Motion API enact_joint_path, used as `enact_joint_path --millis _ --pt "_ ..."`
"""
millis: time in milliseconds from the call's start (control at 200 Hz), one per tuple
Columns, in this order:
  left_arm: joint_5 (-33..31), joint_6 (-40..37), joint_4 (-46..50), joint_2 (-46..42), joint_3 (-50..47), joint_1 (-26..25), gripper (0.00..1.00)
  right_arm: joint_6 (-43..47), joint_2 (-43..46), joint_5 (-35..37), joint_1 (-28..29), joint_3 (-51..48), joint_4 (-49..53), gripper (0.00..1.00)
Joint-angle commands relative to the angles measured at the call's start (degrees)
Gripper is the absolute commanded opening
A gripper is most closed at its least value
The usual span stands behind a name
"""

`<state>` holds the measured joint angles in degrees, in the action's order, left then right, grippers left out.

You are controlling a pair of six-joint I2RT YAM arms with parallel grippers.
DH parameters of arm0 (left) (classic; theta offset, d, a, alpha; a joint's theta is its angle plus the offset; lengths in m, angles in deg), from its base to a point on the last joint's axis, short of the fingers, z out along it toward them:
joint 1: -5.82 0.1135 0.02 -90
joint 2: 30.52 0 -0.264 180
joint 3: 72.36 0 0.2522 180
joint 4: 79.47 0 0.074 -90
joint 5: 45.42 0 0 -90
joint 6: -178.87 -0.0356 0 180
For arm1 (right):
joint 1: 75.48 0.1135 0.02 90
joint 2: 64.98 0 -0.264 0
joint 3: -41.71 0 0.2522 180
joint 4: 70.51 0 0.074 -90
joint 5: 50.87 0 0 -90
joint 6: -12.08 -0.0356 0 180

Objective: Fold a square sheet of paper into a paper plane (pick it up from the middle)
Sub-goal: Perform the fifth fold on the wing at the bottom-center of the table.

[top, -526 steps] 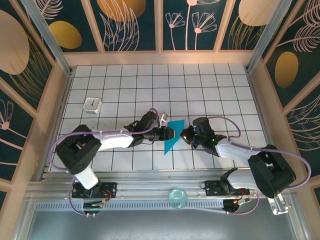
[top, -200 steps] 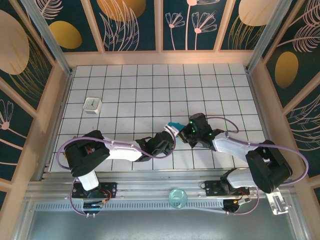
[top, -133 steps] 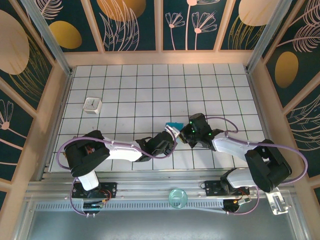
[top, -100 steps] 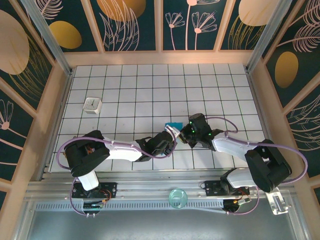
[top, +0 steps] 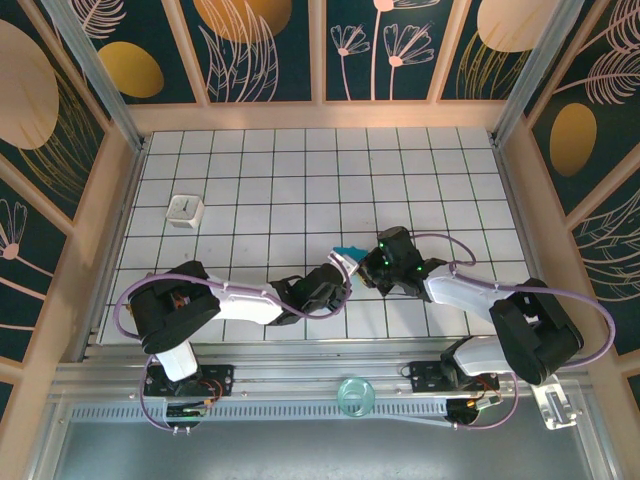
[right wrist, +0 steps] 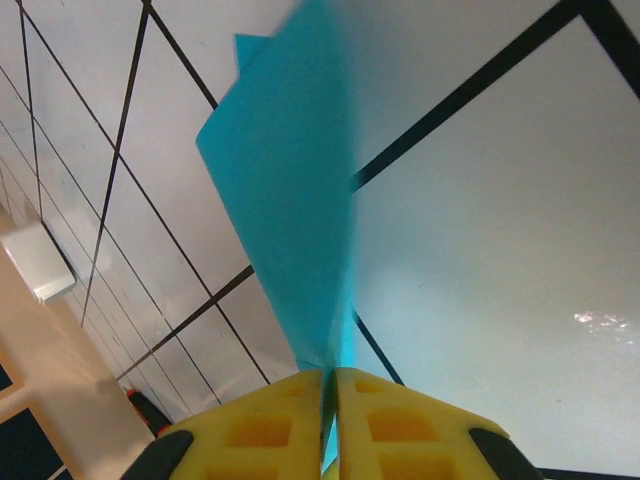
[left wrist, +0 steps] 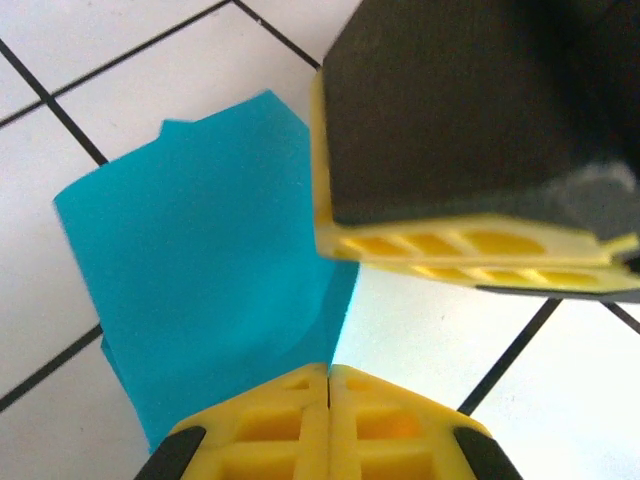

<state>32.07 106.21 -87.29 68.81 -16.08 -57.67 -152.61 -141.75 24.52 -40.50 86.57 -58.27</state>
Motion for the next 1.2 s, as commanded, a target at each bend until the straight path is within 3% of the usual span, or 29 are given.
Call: enact_joint_path --millis 0,405,575,811,1196 --pt "1.45 2.62 -4.29 -0.78 -2.32 0.66 0.0 2.03 1.44 1.22 0.36 1.36 -0.29 0.18" --pt "11.9 14.31 -18.09 -5.44 -10.35 5.01 0.0 12.2 10.51 5.61 -3.17 2.75 5.14 0.27" --pt "14.54 21.48 -25.43 -5.3 -13.53 6.22 0.0 23.32 13.38 5.73 -6.31 3.48 5.91 0.3" --pt "15.48 34.63 -38.96 -2.79 -19.17 7.75 0.0 35.28 12.07 3.02 -8.15 4.95 6.25 0.3" --pt "15.76 47.04 -48.61 3.68 -21.96 8.46 0.0 39.51 5.01 -2.24 -7.4 6.68 3.23 0.3"
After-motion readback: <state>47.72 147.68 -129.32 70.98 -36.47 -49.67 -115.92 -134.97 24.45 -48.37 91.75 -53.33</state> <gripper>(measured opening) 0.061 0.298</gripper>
